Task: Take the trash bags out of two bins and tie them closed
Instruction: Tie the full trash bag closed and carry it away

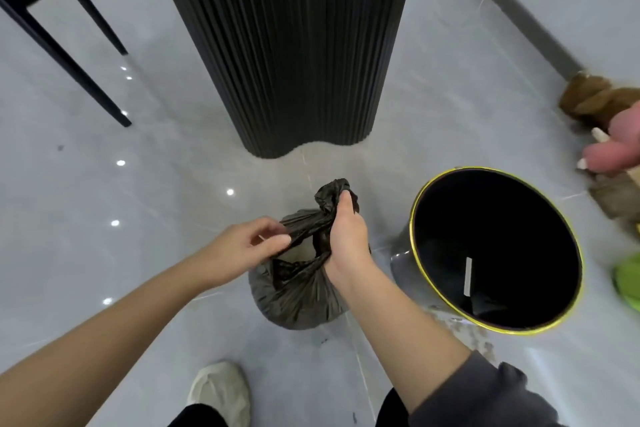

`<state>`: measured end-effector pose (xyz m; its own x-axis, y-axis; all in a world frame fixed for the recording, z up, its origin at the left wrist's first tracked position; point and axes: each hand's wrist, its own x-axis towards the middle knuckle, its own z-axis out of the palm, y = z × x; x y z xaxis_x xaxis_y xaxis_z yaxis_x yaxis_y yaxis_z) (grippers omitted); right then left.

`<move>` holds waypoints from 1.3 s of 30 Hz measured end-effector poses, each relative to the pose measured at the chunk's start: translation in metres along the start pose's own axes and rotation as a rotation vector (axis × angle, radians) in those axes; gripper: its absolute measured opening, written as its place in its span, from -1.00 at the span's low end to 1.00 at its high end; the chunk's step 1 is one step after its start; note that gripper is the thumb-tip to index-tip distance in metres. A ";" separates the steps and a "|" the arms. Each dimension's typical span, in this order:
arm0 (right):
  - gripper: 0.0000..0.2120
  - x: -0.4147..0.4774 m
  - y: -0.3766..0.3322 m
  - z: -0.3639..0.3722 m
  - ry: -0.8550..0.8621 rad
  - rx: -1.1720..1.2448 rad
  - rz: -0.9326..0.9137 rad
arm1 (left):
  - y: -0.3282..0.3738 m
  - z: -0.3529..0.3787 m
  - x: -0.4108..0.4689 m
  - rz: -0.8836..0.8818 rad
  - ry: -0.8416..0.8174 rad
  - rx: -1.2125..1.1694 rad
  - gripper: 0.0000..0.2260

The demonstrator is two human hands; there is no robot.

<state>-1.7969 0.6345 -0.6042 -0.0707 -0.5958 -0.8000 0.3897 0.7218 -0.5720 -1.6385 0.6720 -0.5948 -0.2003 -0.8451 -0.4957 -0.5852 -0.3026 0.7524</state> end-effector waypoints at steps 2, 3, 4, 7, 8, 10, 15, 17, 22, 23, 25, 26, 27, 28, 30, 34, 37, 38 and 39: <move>-0.32 -0.006 -0.003 0.001 0.037 -0.002 -0.038 | 0.008 0.012 -0.004 0.077 -0.067 0.150 -0.26; -0.40 -0.009 -0.005 0.000 0.053 0.001 -0.049 | 0.009 0.019 -0.002 0.109 -0.060 0.284 -0.23; -0.45 -0.007 -0.004 -0.001 0.065 0.006 -0.057 | 0.009 0.025 0.001 0.136 -0.009 0.447 -0.27; -0.54 -0.001 -0.003 -0.010 0.050 -0.046 -0.070 | 0.007 0.031 0.015 0.190 0.276 0.678 -0.71; -0.57 0.001 -0.004 -0.014 0.030 -0.082 -0.075 | 0.006 0.028 0.019 0.195 0.322 0.629 -0.81; -0.65 0.002 -0.007 -0.020 -0.032 -0.208 -0.107 | 0.001 0.022 0.024 0.189 0.318 0.466 -0.74; -0.49 -0.006 -0.012 -0.037 -0.096 -0.739 -0.356 | 0.000 0.030 0.028 0.115 0.259 0.184 -0.61; -0.55 -0.005 -0.014 -0.045 -0.079 -1.020 -0.460 | 0.001 0.031 0.025 0.196 0.226 0.292 -0.80; -0.70 0.000 -0.015 -0.052 0.050 -1.360 -0.772 | -0.015 0.029 0.030 0.361 0.202 0.578 -0.70; -0.71 0.002 -0.015 -0.054 0.043 -1.342 -0.869 | -0.016 0.028 0.032 0.377 0.220 0.496 -0.84; -0.72 0.005 -0.016 -0.054 -0.044 -1.212 -0.928 | -0.015 0.028 0.036 0.345 0.293 0.206 -0.82; -0.73 0.004 -0.017 -0.053 -0.108 -1.112 -0.877 | -0.015 0.028 0.039 0.275 0.314 0.067 -0.77; -0.73 0.003 -0.018 -0.052 -0.159 -1.012 -0.806 | -0.015 0.028 0.043 0.196 0.321 -0.046 -0.76; -0.70 0.004 -0.018 -0.051 -0.177 -0.944 -0.752 | -0.014 0.030 0.046 0.147 0.325 -0.117 -0.75; -0.65 0.004 -0.019 -0.049 -0.157 -0.900 -0.705 | -0.010 0.036 0.048 0.126 0.303 -0.181 -0.74; -0.65 0.007 -0.021 -0.051 -0.111 -0.720 -0.612 | -0.002 0.038 0.041 0.157 0.211 -0.118 -0.81; -0.65 0.010 -0.019 -0.051 -0.143 -0.542 -0.489 | 0.001 0.038 0.037 0.203 0.082 0.275 -0.64; -0.65 0.010 -0.017 -0.050 -0.161 -0.492 -0.461 | 0.001 0.042 0.039 0.205 0.086 0.392 -0.54; -0.64 0.012 -0.016 -0.049 -0.172 -0.452 -0.441 | 0.000 0.047 0.042 0.228 0.122 0.420 -0.53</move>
<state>-1.8491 0.6338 -0.6135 0.0269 -0.8906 -0.4540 -0.0694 0.4514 -0.8896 -1.6839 0.6566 -0.6357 -0.2815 -0.9221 -0.2654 -0.8083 0.0788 0.5835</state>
